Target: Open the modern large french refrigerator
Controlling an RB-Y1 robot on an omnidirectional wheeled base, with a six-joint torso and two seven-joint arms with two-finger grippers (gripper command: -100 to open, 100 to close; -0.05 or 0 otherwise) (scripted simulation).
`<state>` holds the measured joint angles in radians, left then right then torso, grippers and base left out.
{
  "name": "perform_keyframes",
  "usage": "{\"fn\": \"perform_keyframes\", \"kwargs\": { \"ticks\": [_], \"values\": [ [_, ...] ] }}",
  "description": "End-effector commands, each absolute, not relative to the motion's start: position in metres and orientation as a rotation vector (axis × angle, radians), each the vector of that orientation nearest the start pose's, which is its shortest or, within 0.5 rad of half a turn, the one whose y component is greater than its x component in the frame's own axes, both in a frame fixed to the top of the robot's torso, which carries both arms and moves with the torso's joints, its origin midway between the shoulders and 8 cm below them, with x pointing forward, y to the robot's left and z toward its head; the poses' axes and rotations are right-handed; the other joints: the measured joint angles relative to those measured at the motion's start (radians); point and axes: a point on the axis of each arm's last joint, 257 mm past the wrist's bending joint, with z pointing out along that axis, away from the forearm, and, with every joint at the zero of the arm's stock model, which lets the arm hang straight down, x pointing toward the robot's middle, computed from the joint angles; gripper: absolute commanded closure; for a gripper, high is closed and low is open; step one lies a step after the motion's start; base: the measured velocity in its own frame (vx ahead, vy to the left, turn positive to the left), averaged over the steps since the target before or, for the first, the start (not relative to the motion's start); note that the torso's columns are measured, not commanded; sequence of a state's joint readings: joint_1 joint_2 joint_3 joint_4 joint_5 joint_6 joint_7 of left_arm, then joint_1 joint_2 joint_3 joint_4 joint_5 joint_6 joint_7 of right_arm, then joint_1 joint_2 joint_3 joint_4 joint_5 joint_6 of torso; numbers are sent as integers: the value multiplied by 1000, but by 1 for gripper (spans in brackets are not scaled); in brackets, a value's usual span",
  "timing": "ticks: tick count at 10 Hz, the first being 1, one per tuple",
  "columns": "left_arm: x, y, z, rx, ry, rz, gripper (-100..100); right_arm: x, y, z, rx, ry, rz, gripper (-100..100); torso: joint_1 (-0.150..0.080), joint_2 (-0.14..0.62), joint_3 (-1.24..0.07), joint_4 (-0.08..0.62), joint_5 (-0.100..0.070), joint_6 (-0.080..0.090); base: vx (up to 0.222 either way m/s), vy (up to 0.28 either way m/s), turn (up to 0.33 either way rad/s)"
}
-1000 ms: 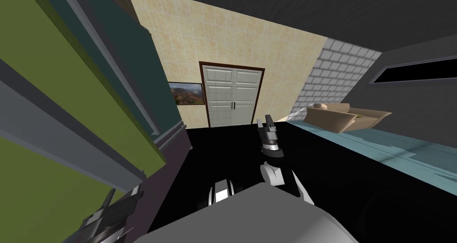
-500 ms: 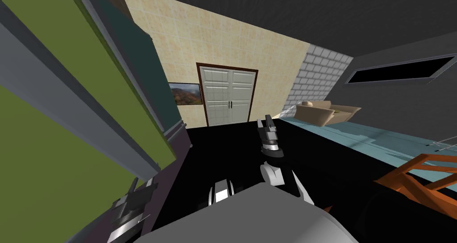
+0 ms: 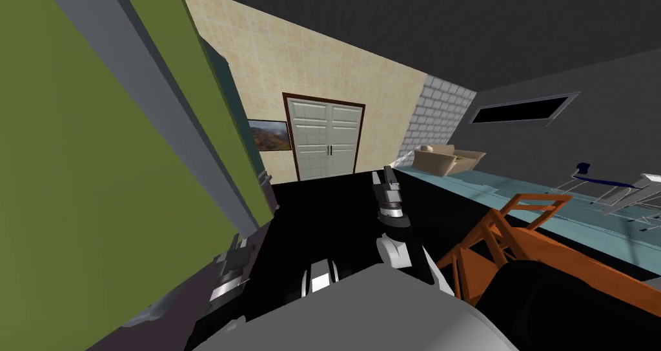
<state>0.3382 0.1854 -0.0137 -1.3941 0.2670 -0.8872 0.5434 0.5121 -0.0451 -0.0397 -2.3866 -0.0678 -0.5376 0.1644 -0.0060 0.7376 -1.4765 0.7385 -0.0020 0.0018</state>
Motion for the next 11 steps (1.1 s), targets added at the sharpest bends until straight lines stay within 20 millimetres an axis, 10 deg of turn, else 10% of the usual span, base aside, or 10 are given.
{"fn": "perform_keyframes", "kwargs": {
  "ticks": [1, 3, 4, 11],
  "values": [
    [400, 320, -233, -1249, 553, -1748, 100, 310, -287, 75, 497, 550, 1180, 0, -2, 0, 0, 2, -1, 5, -226, 108, -96],
    [425, 278, -226, -1232, 592, -1794, 100, 310, -287, 75, 497, 550, 1180, 0, -1, 2, 1, 1, 0, 3, -292, 148, -143],
    [422, 301, -222, -1246, 575, -1773, -100, 310, -287, 75, 497, 550, 1180, 0, -1, 6, 4, 2, 1, 4, -184, 75, -4],
    [450, 310, -185, -1249, 579, -1786, -100, 310, -287, 75, 497, 550, 1180, 0, 1, 8, 5, 5, -1, 1, -14, -29, 33]
  ]
}}
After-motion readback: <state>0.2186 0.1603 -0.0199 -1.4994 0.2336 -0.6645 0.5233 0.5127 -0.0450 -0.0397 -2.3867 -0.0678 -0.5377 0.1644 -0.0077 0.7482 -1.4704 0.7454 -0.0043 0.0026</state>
